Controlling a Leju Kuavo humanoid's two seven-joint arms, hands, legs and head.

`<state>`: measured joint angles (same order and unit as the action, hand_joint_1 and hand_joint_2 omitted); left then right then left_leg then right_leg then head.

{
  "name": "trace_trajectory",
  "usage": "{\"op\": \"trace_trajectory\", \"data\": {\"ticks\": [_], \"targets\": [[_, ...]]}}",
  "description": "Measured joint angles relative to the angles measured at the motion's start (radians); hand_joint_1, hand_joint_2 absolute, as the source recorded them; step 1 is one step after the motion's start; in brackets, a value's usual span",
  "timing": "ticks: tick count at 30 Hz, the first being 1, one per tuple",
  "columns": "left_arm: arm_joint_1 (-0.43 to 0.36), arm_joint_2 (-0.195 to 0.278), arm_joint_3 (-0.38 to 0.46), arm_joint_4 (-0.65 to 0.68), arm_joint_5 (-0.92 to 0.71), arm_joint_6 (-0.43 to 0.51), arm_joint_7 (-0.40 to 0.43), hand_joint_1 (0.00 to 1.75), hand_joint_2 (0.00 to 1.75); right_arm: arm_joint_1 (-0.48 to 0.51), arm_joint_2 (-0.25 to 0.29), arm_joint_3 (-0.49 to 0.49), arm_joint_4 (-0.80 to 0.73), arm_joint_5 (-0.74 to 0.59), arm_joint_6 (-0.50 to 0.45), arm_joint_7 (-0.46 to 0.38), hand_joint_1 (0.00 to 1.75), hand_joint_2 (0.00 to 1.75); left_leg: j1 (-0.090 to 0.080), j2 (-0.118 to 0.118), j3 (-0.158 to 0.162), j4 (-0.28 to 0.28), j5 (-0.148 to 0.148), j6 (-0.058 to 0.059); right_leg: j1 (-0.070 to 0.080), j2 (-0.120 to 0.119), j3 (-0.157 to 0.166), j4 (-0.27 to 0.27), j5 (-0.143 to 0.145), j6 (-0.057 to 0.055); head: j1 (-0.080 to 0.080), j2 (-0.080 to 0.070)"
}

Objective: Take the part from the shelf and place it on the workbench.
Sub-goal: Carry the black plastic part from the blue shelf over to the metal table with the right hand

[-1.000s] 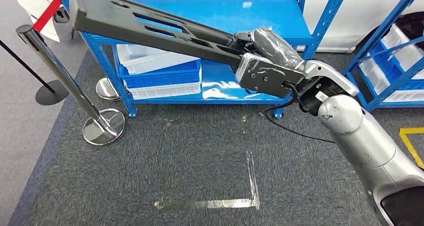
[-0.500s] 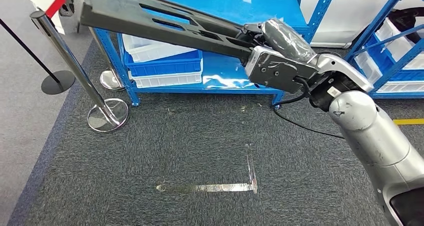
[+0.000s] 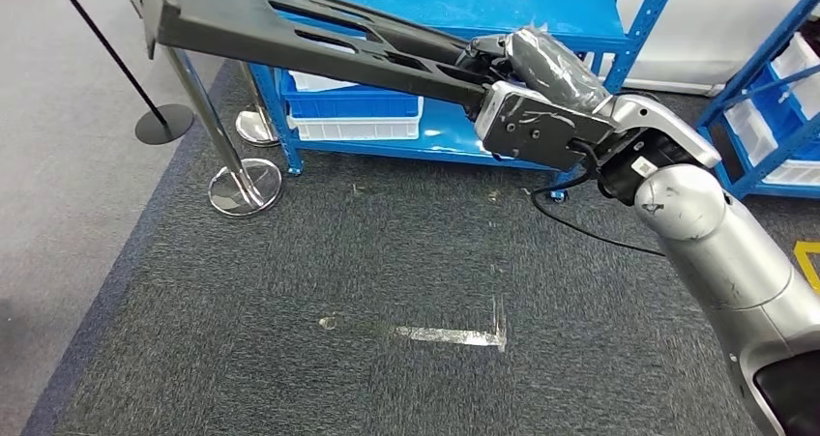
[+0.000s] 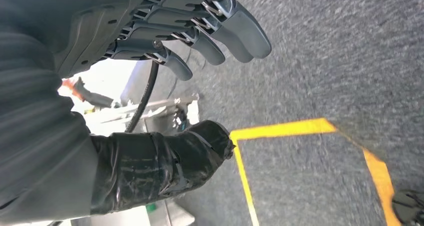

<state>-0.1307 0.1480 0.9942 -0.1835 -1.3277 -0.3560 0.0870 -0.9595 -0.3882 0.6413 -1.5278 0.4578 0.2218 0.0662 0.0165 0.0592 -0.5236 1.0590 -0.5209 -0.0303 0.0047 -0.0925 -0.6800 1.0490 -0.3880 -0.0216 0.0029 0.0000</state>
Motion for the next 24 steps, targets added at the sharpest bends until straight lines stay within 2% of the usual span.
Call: {"op": "trace_trajectory", "data": {"ticks": [1,2,3,4,5,6,7,8,9,10,11,12,13,14,15,16,18,19,20,21,22,23,24], "targets": [[-0.001,0.000,0.000,0.000,0.000,0.000,-0.001,0.00,1.75,-0.002,-0.001,0.000,0.001,0.000,0.001,-0.001,1.75,1.75,-0.006,0.000,0.015,-0.033,-0.013,0.007,0.000,-0.012,-0.002,-0.001,0.008,0.005,-0.001,0.000],[0.000,0.000,-0.001,0.000,0.000,0.000,-0.002,0.00,1.75,-0.003,-0.001,0.000,0.002,0.002,0.003,-0.002,1.75,1.75,-0.008,-0.008,0.011,-0.045,-0.010,0.015,-0.002,-0.023,-0.001,-0.003,0.016,0.010,-0.001,0.000],[0.001,0.000,-0.002,0.000,0.000,0.000,-0.003,0.00,1.75,-0.003,-0.001,0.001,0.003,0.004,0.005,-0.003,1.75,1.75,-0.006,-0.017,0.004,-0.046,0.002,0.022,-0.005,-0.024,-0.002,-0.004,0.017,0.016,-0.003,0.000],[0.002,-0.001,-0.003,0.000,0.000,0.000,-0.004,0.00,1.75,-0.003,-0.001,0.001,0.004,0.006,0.007,-0.004,1.75,1.75,-0.004,-0.027,-0.004,-0.049,0.015,0.030,-0.007,-0.010,-0.007,0.006,-0.001,0.022,-0.003,0.000],[0.003,-0.001,-0.004,0.000,0.000,0.000,-0.004,0.00,1.75,-0.003,-0.001,0.002,0.005,0.009,0.009,-0.004,1.75,1.75,0.000,-0.035,-0.014,-0.053,0.030,0.038,-0.009,0.014,-0.015,0.032,-0.038,0.028,-0.001,0.000],[0.003,-0.002,-0.005,0.000,0.000,0.000,-0.004,0.00,1.75,-0.003,-0.002,0.002,0.006,0.011,0.010,-0.005,1.75,1.75,0.002,-0.043,-0.027,-0.054,0.045,0.044,-0.011,0.045,-0.027,0.078,-0.091,0.032,0.000,0.000],[0.002,-0.003,-0.005,0.000,-0.001,-0.001,-0.004,0.00,1.75,-0.003,-0.002,0.003,0.008,0.012,0.010,-0.005,1.75,1.75,0.001,-0.053,-0.044,-0.054,0.059,0.049,-0.011,0.069,-0.041,0.137,-0.145,0.034,0.002,0.000],[0.003,-0.004,-0.006,0.000,-0.001,-0.001,-0.005,0.00,1.75,-0.002,-0.003,0.003,0.010,0.013,0.011,-0.004,1.75,1.75,0.001,-0.063,-0.062,-0.053,0.073,0.050,-0.012,0.082,-0.051,0.199,-0.183,0.035,0.002,0.000],[0.003,-0.005,-0.006,0.000,-0.001,-0.001,-0.005,0.00,1.75,0.000,-0.003,0.003,0.011,0.013,0.011,-0.004,1.75,1.75,0.001,-0.075,-0.081,-0.051,0.087,0.049,-0.012,0.088,-0.055,0.247,-0.196,0.036,0.003,0.000],[0.004,-0.007,-0.006,0.000,-0.001,-0.002,-0.005,0.00,1.75,0.002,-0.003,0.003,0.013,0.013,0.012,-0.004,1.75,1.75,0.001,-0.087,-0.100,-0.050,0.100,0.048,-0.012,0.091,-0.045,0.268,-0.186,0.035,0.003,0.000],[0.004,-0.008,-0.006,0.000,-0.001,-0.002,-0.005,0.00,1.75,0.003,-0.003,0.003,0.014,0.013,0.013,-0.004,1.75,1.75,0.002,-0.099,-0.119,-0.048,0.113,0.044,-0.013,0.094,-0.020,0.258,-0.160,0.033,0.003,0.000],[0.005,-0.008,-0.006,0.000,-0.001,-0.002,-0.005,0.00,1.75,0.004,-0.003,0.003,0.015,0.013,0.013,-0.004,1.75,1.75,0.004,-0.111,-0.136,-0.045,0.126,0.040,-0.014,0.103,0.021,0.214,-0.131,0.031,0.003,0.000],[0.006,-0.009,-0.006,0.000,-0.001,-0.002,-0.005,0.00,1.75,0.003,-0.003,0.003,0.015,0.013,0.013,-0.004,1.75,1.75,0.005,-0.122,-0.151,-0.043,0.136,0.035,-0.015,0.124,0.072,0.148,-0.119,0.027,0.002,0.000],[0.005,-0.009,-0.006,0.000,-0.001,-0.002,-0.005,0.00,1.75,0.003,-0.003,0.003,0.015,0.013,0.013,-0.005,1.75,1.75,0.005,-0.133,-0.162,-0.041,0.147,0.029,-0.016,0.146,0.123,0.074,-0.124,0.024,0.002,0.000],[0.005,-0.009,-0.006,0.000,-0.001,-0.002,-0.005,0.00,1.75,0.003,-0.003,0.003,0.016,0.013,0.013,-0.005,1.75,1.75,0.006,-0.144,-0.170,-0.042,0.159,0.023,-0.015,0.163,0.158,0.017,-0.133,0.022,0.002,0.000],[0.006,-0.010,-0.006,0.000,-0.001,-0.002,-0.005,0.00,1.75,0.003,-0.003,0.003,0.017,0.013,0.013,-0.005,1.75,1.75,0.007,-0.155,-0.176,-0.047,0.172,0.016,-0.013,0.170,0.177,-0.018,-0.144,0.020,0.002,0.000],[0.008,-0.009,-0.006,0.000,-0.001,-0.002,-0.005,0.00,1.75,0.003,-0.002,0.003,0.019,0.013,0.013,-0.006,1.75,1.75,0.009,-0.176,-0.184,-0.061,0.196,0.003,-0.014,0.148,0.176,-0.036,-0.134,0.015,0.003,0.000],[0.009,-0.009,-0.006,0.000,-0.001,-0.003,-0.004,0.00,1.75,0.003,-0.001,0.004,0.020,0.013,0.013,-0.006,1.75,1.75,0.009,-0.169,-0.193,-0.059,0.190,-0.001,-0.017,0.133,0.170,-0.040,-0.124,0.009,0.002,0.000],[0.010,-0.009,-0.006,0.000,-0.001,-0.003,-0.004,0.00,1.75,0.002,0.000,0.005,0.021,0.013,0.013,-0.006,1.75,1.75,0.008,-0.150,-0.205,-0.038,0.164,-0.005,-0.020,0.118,0.162,-0.044,-0.113,0.002,0.000,0.000],[0.011,-0.009,-0.006,0.001,-0.001,-0.003,-0.003,0.00,1.75,0.001,0.000,0.006,0.021,0.013,0.014,-0.006,1.75,1.75,0.008,-0.123,-0.221,0.003,0.119,-0.008,-0.022,0.104,0.151,-0.046,-0.102,-0.004,-0.002,0.000],[0.011,-0.010,-0.006,0.001,-0.002,-0.003,-0.003,0.00,1.75,0.001,0.000,0.007,0.022,0.013,0.014,-0.005,1.75,1.75,0.007,-0.094,-0.237,0.065,0.066,-0.011,-0.019,0.091,0.139,-0.045,-0.092,-0.008,-0.005,0.000],[0.010,-0.010,-0.007,0.001,-0.001,-0.003,-0.003,0.00,1.75,0.000,-0.001,0.008,0.022,0.013,0.014,-0.005,1.75,1.75,0.009,-0.078,-0.252,0.134,0.022,-0.016,-0.017,0.077,0.125,-0.042,-0.083,-0.009,-0.006,0.000],[0.010,-0.010,-0.007,0.001,-0.001,-0.003,-0.003,0.00,1.75,0.001,-0.001,0.010,0.023,0.013,0.015,-0.005,1.75,1.75,0.011,-0.070,-0.259,0.193,0.002,-0.020,-0.015,0.064,0.110,-0.037,-0.075,-0.009,-0.007,0.000]]}}
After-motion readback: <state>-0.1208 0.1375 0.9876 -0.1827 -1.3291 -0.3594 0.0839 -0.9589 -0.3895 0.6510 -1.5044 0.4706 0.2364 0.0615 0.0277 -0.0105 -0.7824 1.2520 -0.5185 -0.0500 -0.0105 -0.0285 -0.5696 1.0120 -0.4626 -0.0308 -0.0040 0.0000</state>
